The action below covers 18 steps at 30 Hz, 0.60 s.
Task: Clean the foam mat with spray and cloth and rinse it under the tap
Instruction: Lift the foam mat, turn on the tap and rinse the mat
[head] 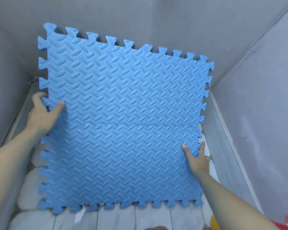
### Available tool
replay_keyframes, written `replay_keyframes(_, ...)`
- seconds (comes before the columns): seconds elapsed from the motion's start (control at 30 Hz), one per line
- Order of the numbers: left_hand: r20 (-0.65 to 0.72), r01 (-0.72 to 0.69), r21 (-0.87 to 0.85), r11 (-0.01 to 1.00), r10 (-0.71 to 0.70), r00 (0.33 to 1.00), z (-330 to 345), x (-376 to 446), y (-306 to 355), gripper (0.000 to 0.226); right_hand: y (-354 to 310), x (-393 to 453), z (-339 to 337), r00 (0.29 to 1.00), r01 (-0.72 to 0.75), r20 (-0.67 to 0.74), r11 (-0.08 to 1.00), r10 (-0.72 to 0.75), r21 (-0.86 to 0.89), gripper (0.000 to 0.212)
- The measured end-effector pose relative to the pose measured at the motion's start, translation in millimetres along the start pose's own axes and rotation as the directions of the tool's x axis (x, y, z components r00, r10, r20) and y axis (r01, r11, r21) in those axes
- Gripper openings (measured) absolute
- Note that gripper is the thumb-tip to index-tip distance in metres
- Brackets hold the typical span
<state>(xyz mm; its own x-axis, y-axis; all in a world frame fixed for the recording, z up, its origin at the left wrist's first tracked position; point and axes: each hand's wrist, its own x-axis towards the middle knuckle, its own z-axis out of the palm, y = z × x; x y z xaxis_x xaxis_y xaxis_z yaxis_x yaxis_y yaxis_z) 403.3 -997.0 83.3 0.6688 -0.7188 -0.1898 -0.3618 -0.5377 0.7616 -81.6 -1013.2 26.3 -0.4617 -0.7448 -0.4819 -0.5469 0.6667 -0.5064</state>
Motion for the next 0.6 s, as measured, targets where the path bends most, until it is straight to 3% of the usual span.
replay_keyframes(0.07,-0.041,0.082,-0.023,0.996,-0.082,0.996,-9.2,-13.5,12.1,0.069,-5.6,-21.0,-24.7,0.999,-0.014,0.03,1.0,0.015,-0.02,0.106)
replay_keyframes(0.2,0.07,0.181,0.097,0.979,-0.188,0.98,-46.7,-29.4,51.3,0.072,-22.0,-58.4,-85.7,0.991,-0.084,0.098,0.99,0.095,-0.111,0.111)
replay_keyframes(0.33,0.134,0.153,0.203,0.967,-0.182,0.974,-83.5,-42.0,83.9,0.064,-47.2,-91.8,-136.5,0.982,-0.11,0.127,0.966,0.143,-0.234,0.102)
replay_keyframes(0.5,0.168,0.159,0.266,0.951,-0.208,0.964,-129.1,-70.6,129.9,0.08,-94.5,-135.0,-222.7,0.976,-0.071,0.158,0.909,0.148,-0.412,0.095)
replay_keyframes(0.6,0.213,0.154,0.313,0.937,-0.227,0.95,-144.3,-86.5,160.2,0.086,-125.9,-138.0,-258.9,0.979,0.001,0.17,0.822,0.117,-0.569,0.096)
